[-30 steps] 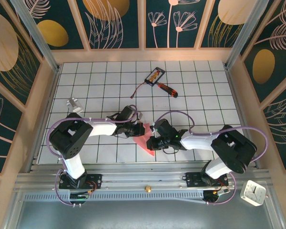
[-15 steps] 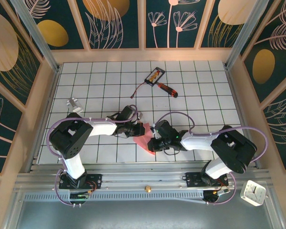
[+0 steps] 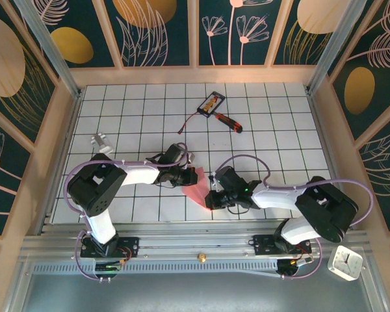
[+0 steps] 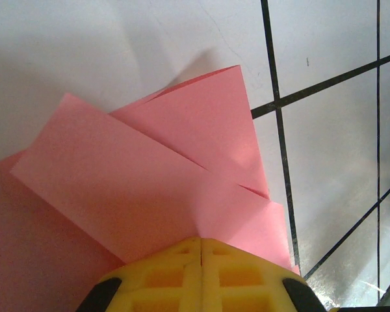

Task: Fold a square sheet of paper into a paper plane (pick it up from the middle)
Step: Perform the fourth fold on the wing at the bottom-center of the table.

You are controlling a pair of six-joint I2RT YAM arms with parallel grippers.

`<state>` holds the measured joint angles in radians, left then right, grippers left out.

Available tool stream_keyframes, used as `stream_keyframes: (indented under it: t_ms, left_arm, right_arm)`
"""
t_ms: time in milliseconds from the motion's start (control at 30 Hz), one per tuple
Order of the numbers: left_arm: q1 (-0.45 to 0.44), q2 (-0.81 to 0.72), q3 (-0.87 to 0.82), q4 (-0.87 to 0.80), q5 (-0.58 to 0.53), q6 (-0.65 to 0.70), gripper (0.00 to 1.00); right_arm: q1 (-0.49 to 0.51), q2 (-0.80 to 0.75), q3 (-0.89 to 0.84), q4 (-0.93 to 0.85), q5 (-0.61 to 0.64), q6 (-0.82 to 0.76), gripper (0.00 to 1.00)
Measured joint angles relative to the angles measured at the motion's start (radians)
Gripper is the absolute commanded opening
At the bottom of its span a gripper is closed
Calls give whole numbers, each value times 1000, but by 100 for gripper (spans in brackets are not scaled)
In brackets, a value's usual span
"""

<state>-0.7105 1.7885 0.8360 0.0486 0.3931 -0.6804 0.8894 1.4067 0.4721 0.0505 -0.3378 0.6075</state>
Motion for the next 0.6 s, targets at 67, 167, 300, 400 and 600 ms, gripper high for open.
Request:
stream_keyframes:
  t_ms: [67, 167, 300, 400, 600]
  left_arm:
    - [0, 0, 1, -2, 0, 0, 0]
    - [0, 0, 1, -2, 0, 0, 0]
    - [0, 0, 1, -1, 0, 0, 0]
    - [0, 0, 2, -1, 0, 0, 0]
    - [0, 1, 2, -2, 0, 0, 0]
  right_arm:
    - [-3, -21, 0, -27, 1, 0, 0]
    - [-7, -71, 2, -85, 2, 0, 1]
    - [-2, -91, 33, -137, 8, -1, 1]
    - [13, -89, 60, -140, 8, -3, 2]
    - [36, -11, 104, -137, 7, -23, 2]
